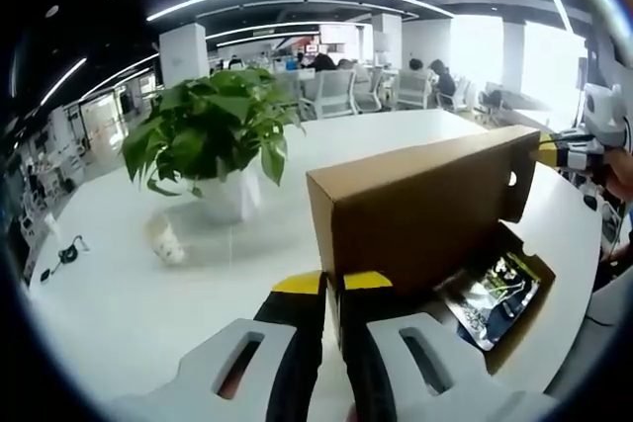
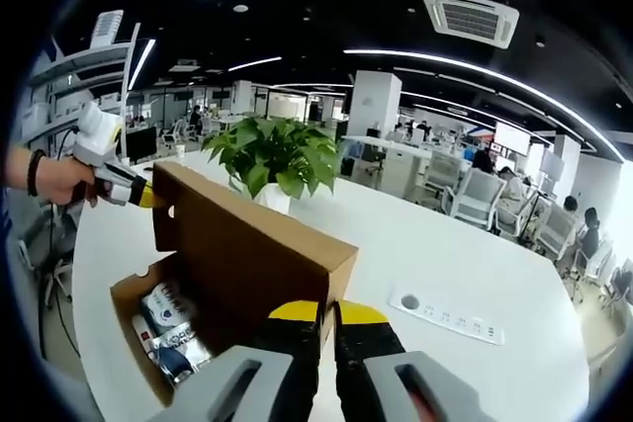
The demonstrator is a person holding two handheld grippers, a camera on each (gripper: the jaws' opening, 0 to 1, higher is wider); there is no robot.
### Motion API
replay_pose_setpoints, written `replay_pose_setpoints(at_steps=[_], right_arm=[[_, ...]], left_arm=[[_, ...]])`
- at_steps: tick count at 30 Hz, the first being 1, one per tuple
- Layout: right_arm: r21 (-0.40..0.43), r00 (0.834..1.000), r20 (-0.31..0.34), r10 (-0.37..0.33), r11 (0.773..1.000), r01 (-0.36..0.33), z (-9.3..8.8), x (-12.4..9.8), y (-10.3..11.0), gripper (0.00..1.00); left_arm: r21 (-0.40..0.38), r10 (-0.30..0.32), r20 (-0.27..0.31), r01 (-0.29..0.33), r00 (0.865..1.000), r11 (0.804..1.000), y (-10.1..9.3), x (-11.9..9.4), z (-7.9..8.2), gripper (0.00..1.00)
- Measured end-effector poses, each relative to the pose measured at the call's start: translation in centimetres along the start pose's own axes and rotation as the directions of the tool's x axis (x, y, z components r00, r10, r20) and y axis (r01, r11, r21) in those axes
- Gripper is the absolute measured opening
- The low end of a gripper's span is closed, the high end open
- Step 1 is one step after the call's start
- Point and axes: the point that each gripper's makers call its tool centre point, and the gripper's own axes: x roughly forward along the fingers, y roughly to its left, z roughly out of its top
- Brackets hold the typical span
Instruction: Operate the shoe box by opening the lid, removing the specified soft item, and placing it in the target area until the item is outside and the box remains undamaged.
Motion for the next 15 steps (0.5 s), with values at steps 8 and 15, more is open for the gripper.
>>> replay_pose_setpoints(at_steps=[8, 15], right_arm=[[-0.013, 1.0, -0.011, 0.006, 1.0, -0.006, 0.2, 1.0, -0.5, 0.0], [-0.012, 1.0, -0.022, 0.008, 1.0, -0.008, 0.3, 1.9, -1.0, 0.0]], left_arm=[[0.004, 0.001, -0.012, 0.0, 1.0, 1.0, 0.1, 0.7, 0.3, 0.04], [0.013, -0.005, -0.026, 0.006, 1.0, 1.0, 0.5, 1.5, 0.5, 0.04]])
